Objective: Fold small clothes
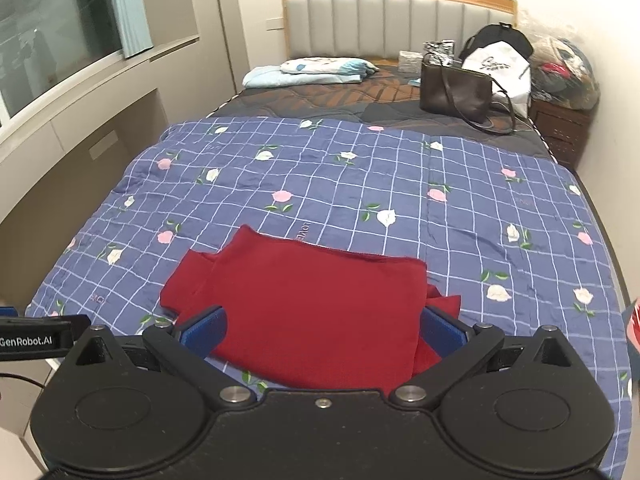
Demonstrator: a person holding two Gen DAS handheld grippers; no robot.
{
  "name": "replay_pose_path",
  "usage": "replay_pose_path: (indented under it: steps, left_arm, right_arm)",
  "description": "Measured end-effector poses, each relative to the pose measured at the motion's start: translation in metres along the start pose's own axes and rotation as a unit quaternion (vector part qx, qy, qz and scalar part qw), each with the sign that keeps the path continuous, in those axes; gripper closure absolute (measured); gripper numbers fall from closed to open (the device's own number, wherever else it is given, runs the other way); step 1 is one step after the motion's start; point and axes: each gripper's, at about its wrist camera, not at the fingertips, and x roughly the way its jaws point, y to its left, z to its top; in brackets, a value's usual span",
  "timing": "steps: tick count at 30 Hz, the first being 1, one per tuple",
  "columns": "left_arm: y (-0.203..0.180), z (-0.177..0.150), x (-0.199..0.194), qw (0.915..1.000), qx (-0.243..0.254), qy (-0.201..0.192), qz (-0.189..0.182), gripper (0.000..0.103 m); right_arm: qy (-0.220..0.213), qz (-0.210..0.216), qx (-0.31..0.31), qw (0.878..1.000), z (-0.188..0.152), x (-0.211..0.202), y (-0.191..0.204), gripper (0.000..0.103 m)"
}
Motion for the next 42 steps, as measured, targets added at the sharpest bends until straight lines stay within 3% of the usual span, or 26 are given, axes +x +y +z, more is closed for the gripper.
replay_pose_path:
  steps: [14, 26, 42]
  left_arm:
    - [-0.032, -0.012, 0.002, 0.9988, -0.019, 0.042, 0.018, 0.001]
    - [-0.041, -0.012, 0.035, 0.9925, 0.007, 0.122, 0.001, 0.001]
    - [-0.012, 0.061, 0.116, 0.9868, 0.05, 0.153, -0.021, 0.001]
  right_arm:
    - [0.045, 0.017, -0.02, 0.999, -0.002, 0.015, -0.031, 0.001]
    - [0.103, 0.01, -0.012, 0.995, -0.012, 0.043, -0.027, 0.001]
    - [0.14, -0.033, 0.023, 0.989, 0.029, 0.116, 0.013, 0.001]
